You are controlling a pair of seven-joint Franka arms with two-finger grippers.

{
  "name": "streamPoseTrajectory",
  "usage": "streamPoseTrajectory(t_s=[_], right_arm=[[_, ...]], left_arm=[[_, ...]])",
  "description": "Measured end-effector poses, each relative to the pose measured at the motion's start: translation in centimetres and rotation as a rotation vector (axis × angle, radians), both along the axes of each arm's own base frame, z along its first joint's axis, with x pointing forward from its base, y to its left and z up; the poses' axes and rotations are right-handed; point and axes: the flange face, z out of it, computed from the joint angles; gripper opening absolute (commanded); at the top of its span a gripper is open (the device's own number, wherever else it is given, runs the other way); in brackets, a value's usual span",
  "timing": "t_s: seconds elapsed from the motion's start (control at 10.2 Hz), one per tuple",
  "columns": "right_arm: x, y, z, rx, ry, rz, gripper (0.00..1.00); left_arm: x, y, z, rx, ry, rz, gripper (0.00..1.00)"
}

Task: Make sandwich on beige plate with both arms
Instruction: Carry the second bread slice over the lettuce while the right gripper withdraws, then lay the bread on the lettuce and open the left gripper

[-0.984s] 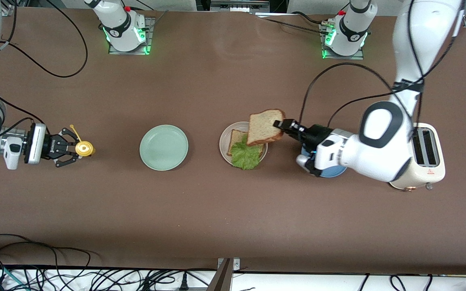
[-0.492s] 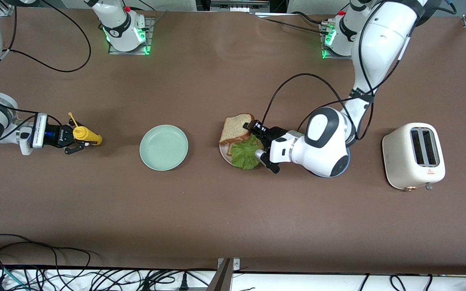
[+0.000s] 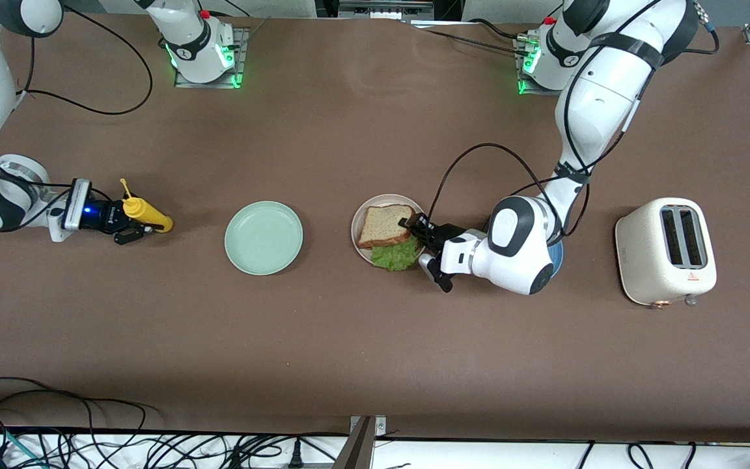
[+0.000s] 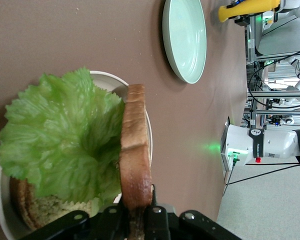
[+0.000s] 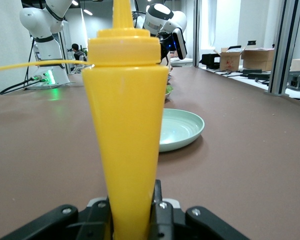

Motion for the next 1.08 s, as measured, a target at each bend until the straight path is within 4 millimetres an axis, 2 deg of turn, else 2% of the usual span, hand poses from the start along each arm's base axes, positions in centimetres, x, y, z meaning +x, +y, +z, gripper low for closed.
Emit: streamPoseTrajectory(t_s=[0.2,0.39,0.49,0.59,0.69,0.89,0.98,1.08], right_arm=[[-0.4,-0.3,-1.5,0.010,-0.004,-0.007,0.00],[-0.1,-0.4,-1.5,0.018,-0.015,-0.010,0.00],[-0.1,-0.2,-1.8,0.027,-0.017,-0.016,0.00],[-0.3,-0.1,-2.3,0.035,-0.013,-0.022,0.08],[-0.3,0.0,-2.6,0.047,-0.011,-0.029,0.36],[-0.1,-0.1,-2.6,0.051,-0.016,-0.035,0.56],[0.1,-0.2,-2.4,0.051,-0.020,-0.034,0.66],[0.3,-0.2,-2.3,0.050,-0.024,-0.033,1.00]], left_arm=[[0.6,0.4,0.6,-0.005,-0.014,0.008,1.00],[1.5,1.6,2.2,0.015,-0.055,0.001,1.00],[2.1,3.0,3.4,0.040,-0.079,-0.015,1.00],[2.6,4.9,4.8,0.079,-0.098,-0.047,1.00],[3.1,6.9,6.7,0.141,-0.117,-0.077,1.00],[3.8,10.7,12.3,0.299,-0.144,-0.085,1.00],[3.8,12.2,16.0,0.410,-0.166,-0.067,1.00],[3.4,13.1,20.1,0.536,-0.193,-0.029,1.00]])
